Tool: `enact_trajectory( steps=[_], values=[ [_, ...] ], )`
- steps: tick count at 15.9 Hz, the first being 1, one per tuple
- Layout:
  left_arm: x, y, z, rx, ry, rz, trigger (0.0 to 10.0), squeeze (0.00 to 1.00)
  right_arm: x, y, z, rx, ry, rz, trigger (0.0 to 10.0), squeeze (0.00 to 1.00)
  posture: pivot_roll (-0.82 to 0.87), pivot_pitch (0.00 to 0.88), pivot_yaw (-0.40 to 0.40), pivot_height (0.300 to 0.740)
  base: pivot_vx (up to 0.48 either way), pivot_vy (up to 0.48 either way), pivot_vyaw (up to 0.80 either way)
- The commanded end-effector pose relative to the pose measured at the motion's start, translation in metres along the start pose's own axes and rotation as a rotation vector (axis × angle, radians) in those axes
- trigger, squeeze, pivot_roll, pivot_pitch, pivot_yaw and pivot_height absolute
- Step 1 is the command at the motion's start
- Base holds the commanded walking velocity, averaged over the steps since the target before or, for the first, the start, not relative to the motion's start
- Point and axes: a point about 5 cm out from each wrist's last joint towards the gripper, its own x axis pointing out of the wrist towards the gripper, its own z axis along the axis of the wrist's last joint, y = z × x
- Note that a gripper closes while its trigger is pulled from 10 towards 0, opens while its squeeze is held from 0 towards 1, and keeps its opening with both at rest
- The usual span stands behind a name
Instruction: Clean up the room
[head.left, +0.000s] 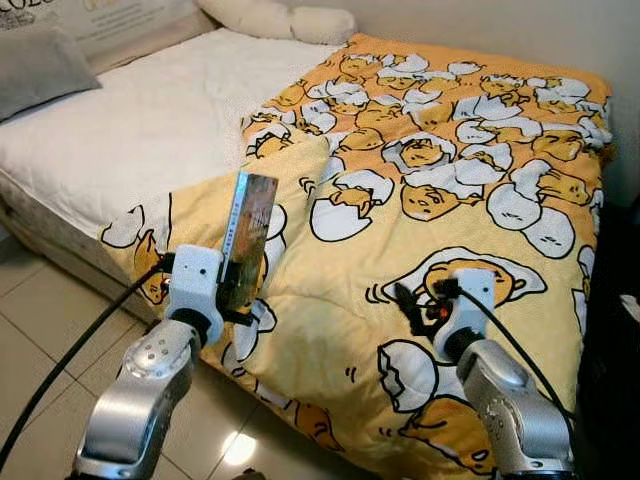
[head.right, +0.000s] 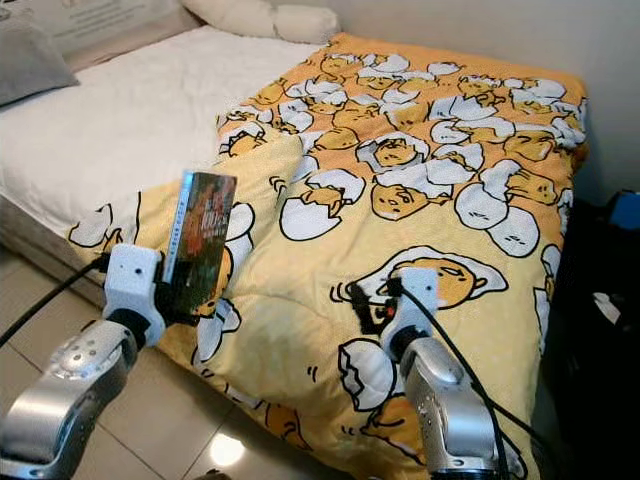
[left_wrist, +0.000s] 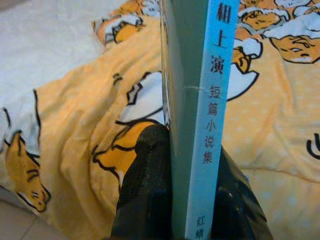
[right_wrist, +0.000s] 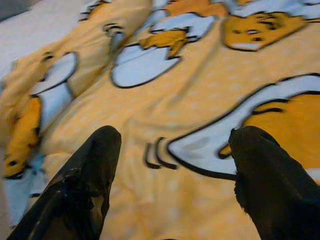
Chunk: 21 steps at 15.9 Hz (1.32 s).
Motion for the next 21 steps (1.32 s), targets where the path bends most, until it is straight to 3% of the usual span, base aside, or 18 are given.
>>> enact_trajectory(
  steps=[1, 12, 21],
  values=[
    [-0.002, 0.002, 0.011, 0.033, -0.062, 0.016, 10.0, 0.00, -0.003, -0.002, -0.001, 0.009, 0.009, -0.032, 10.0, 0.00, -0.03, 0.000, 0.051, 0.740, 0.000, 0.480, -0.76],
    [-0.003, 0.017, 0.015, 0.060, -0.078, 0.079, 10.0, 0.00, -0.002, 0.008, -0.002, 0.012, 0.007, -0.031, 10.0, 0.00, 0.00, 0.000, 0.055, 0.740, 0.000, 0.480, -0.78],
    [-0.003, 0.022, 0.016, 0.042, -0.070, 0.091, 10.0, 0.00, 0.002, 0.007, 0.002, -0.005, -0.001, -0.035, 10.0, 0.00, 0.01, 0.000, 0.057, 0.740, 0.000, 0.480, 0.00]
  ],
)
